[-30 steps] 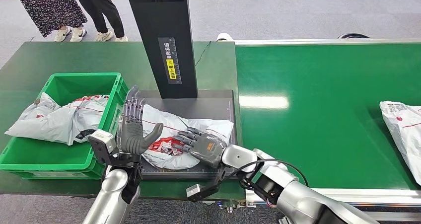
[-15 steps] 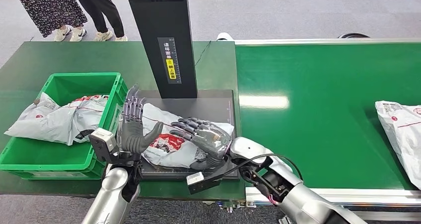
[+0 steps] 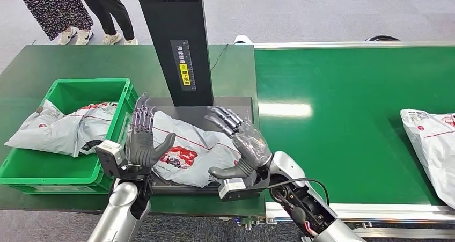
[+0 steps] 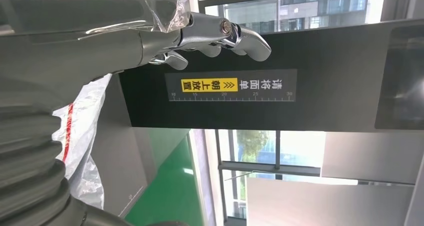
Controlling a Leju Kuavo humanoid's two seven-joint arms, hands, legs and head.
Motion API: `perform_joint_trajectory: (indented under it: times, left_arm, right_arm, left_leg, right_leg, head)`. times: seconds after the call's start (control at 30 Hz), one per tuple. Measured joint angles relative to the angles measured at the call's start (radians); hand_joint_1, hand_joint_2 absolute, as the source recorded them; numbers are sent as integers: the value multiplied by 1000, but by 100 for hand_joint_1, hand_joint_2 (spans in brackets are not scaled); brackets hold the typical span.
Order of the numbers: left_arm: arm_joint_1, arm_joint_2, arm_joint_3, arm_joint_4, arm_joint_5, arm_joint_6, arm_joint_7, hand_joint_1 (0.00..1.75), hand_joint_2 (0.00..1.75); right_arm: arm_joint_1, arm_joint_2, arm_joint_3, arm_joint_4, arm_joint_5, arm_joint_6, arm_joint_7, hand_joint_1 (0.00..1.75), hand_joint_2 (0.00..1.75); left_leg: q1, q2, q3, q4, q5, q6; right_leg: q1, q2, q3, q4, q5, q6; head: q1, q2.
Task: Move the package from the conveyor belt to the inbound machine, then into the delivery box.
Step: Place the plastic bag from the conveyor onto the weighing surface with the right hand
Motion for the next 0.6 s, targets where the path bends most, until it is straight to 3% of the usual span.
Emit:
perform_joint_trajectory:
  times: [0.27,0.6]
  left_arm:
    - [19,2,-10,-12,-18,19,0,0,175]
    - [21,2,-22,-18,-19,20,0,0,175]
  right_arm:
    - [114,-15,-185,-159,-37,-14,21,0,0]
    - [147,-20,-241,-212,-38,-13,21,0,0]
  left_leg:
    - [0,0,0,0,0,0]
    - [0,0,0,0,0,0]
  right_leg:
    - [0,0,0,0,0,0]
    - [0,0,0,0,0,0]
  head:
    - [0,0]
    - [0,0]
